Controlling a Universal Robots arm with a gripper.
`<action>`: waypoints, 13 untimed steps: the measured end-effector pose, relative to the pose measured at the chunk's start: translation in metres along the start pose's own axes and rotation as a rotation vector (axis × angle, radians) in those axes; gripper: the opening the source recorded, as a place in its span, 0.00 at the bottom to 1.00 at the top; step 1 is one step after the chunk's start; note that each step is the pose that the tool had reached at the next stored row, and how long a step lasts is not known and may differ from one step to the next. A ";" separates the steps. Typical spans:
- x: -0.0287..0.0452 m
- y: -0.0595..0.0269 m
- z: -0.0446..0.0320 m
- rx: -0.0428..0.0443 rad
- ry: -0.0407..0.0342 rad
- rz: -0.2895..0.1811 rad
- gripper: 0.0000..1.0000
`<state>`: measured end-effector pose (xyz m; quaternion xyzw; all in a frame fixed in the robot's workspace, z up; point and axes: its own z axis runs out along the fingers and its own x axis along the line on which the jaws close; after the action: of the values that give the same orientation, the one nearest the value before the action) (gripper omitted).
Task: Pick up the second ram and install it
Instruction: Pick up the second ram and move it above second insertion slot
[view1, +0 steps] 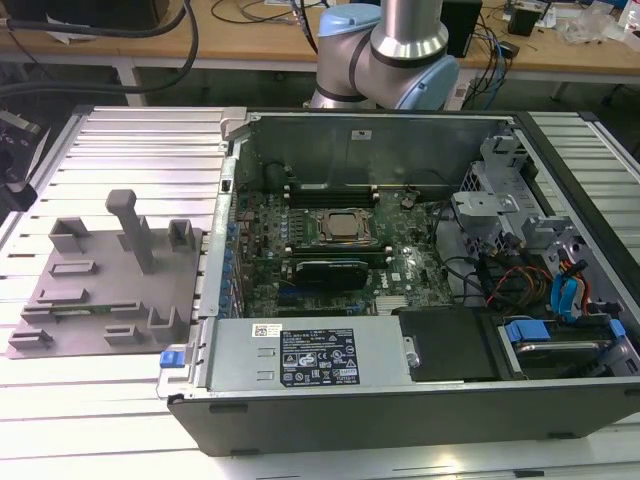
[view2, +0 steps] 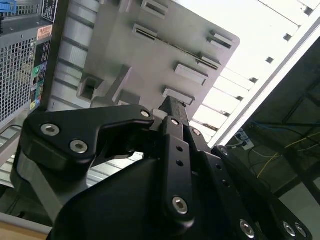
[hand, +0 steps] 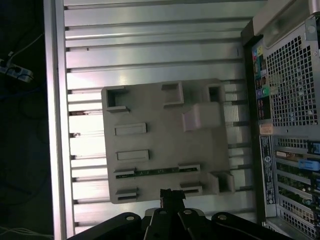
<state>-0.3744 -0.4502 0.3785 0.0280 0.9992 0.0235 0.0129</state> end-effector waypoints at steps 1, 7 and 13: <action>0.0000 0.0000 0.0000 -0.0003 0.0008 -0.015 0.08; 0.0000 0.0000 0.0001 -0.0033 0.0064 -0.135 0.08; 0.0000 0.0000 0.0002 -0.0049 0.0096 -0.201 0.08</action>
<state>-0.3744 -0.4502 0.3783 -0.0726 0.9970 0.0247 0.0104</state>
